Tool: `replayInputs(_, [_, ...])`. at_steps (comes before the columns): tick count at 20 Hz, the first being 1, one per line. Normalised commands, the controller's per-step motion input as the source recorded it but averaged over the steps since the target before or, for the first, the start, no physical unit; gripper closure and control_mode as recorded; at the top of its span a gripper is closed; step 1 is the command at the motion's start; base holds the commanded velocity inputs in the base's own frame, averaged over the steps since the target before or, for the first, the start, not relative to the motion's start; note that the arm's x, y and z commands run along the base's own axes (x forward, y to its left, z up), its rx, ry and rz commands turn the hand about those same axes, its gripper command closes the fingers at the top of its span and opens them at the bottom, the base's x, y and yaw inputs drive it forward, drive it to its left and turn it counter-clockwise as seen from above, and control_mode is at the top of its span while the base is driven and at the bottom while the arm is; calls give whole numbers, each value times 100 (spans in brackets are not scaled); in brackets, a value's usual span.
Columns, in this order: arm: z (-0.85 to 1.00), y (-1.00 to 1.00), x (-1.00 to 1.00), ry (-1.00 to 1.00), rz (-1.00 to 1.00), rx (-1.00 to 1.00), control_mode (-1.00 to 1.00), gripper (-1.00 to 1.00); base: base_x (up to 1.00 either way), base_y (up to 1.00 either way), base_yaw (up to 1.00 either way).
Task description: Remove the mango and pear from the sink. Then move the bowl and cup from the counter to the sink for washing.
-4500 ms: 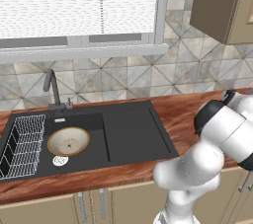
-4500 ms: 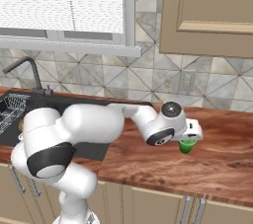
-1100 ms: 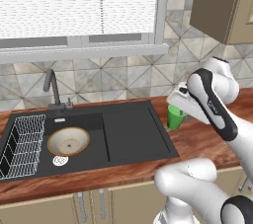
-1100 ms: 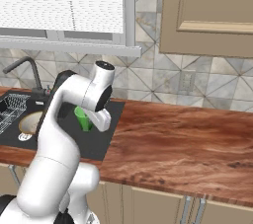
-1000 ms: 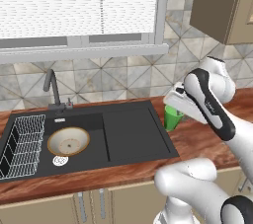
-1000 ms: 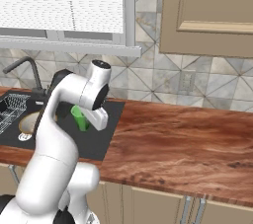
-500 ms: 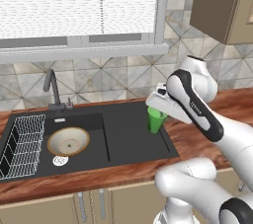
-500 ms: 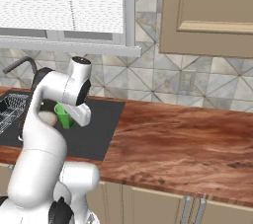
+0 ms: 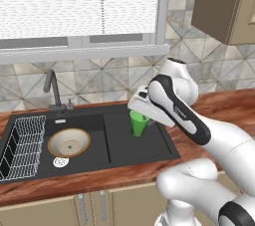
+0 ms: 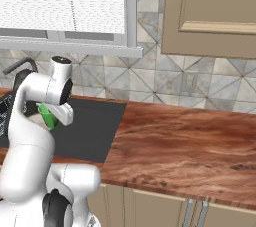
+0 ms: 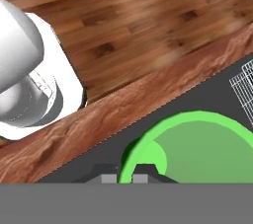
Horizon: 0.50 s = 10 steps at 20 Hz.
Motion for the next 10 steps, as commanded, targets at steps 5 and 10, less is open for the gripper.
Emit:
replayInputs(5, [-3, 48, 8, 8, 3, 0, -100, 100, 0, 0, 0])
replayInputs(10, [0, 41, 6, 9, 3, -1, -100, 100, 0, 0, 0])
